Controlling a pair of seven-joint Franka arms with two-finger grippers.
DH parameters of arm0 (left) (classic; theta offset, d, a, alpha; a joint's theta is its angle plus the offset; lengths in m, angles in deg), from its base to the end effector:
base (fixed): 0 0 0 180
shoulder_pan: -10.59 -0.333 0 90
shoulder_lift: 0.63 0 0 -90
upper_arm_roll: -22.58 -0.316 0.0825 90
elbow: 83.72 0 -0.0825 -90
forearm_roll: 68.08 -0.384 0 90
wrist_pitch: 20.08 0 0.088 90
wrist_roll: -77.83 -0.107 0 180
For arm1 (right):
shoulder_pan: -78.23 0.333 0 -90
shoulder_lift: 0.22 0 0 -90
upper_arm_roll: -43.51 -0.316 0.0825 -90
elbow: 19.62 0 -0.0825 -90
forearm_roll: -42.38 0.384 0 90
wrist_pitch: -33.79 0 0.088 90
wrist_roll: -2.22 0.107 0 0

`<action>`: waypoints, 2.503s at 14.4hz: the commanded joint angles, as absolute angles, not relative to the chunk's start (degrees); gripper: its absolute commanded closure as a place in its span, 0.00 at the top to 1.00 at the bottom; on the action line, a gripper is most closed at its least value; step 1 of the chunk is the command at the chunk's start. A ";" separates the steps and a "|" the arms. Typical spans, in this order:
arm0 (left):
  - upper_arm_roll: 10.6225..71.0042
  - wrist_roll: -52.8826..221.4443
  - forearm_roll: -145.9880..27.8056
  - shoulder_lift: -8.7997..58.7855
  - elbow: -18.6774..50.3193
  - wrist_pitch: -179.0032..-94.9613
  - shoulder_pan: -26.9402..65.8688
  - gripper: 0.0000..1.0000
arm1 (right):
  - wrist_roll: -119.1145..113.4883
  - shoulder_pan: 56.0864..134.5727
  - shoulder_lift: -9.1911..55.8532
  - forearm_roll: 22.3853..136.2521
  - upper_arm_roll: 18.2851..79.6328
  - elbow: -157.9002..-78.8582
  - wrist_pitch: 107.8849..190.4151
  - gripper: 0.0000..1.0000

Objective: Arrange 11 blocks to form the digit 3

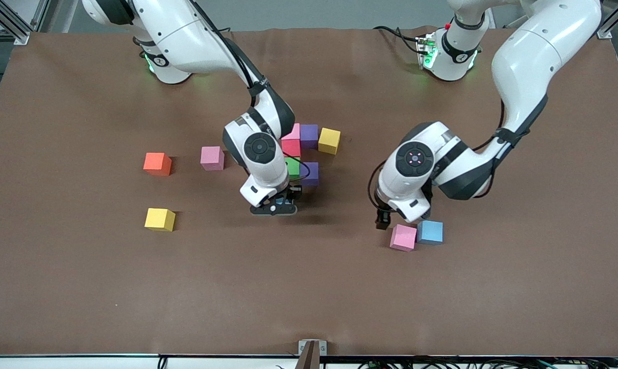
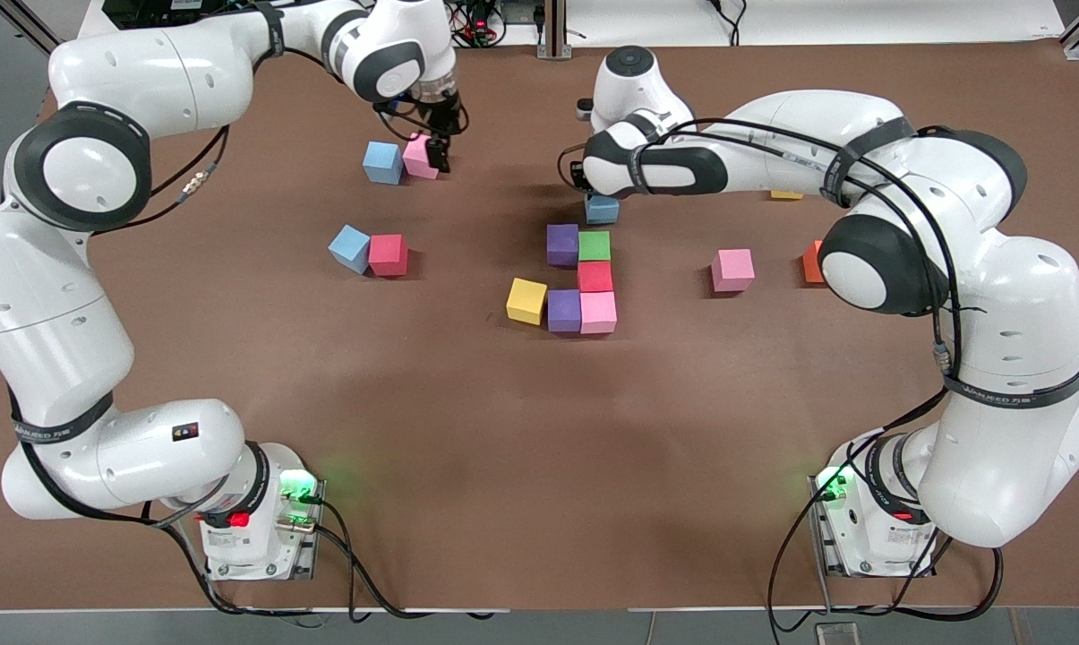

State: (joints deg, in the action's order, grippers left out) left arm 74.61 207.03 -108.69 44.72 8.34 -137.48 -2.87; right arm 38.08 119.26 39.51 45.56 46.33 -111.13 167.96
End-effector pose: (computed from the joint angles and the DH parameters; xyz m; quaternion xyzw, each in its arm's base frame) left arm 0.6078 -0.3144 0.2907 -0.7698 -0.6382 -0.0106 0.0015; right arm 0.5481 0.4386 0.2303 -0.9996 -0.0078 -0.0179 0.0196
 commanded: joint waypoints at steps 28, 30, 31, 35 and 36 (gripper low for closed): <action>63.53 196.04 -109.31 49.56 5.84 -151.74 -2.33 0.33 | 44.14 122.00 35.81 47.92 46.06 -116.83 167.04 0.03; 65.10 197.79 -108.26 49.03 6.11 -150.52 -2.85 0.34 | 44.14 122.00 35.81 47.92 46.06 -116.92 166.95 0.03; 66.42 200.24 -108.16 48.86 6.20 -148.34 -3.03 0.34 | 44.14 122.09 35.81 47.92 46.06 -116.92 166.86 0.03; 68.63 210.61 -108.60 48.68 6.98 -145.59 -1.55 0.34 | 44.14 122.09 35.81 47.92 46.06 -116.92 166.68 0.03; 68.63 212.89 -108.51 48.68 7.60 -145.59 -0.06 0.34 | 44.14 122.18 35.81 47.92 46.06 -117.09 166.51 0.04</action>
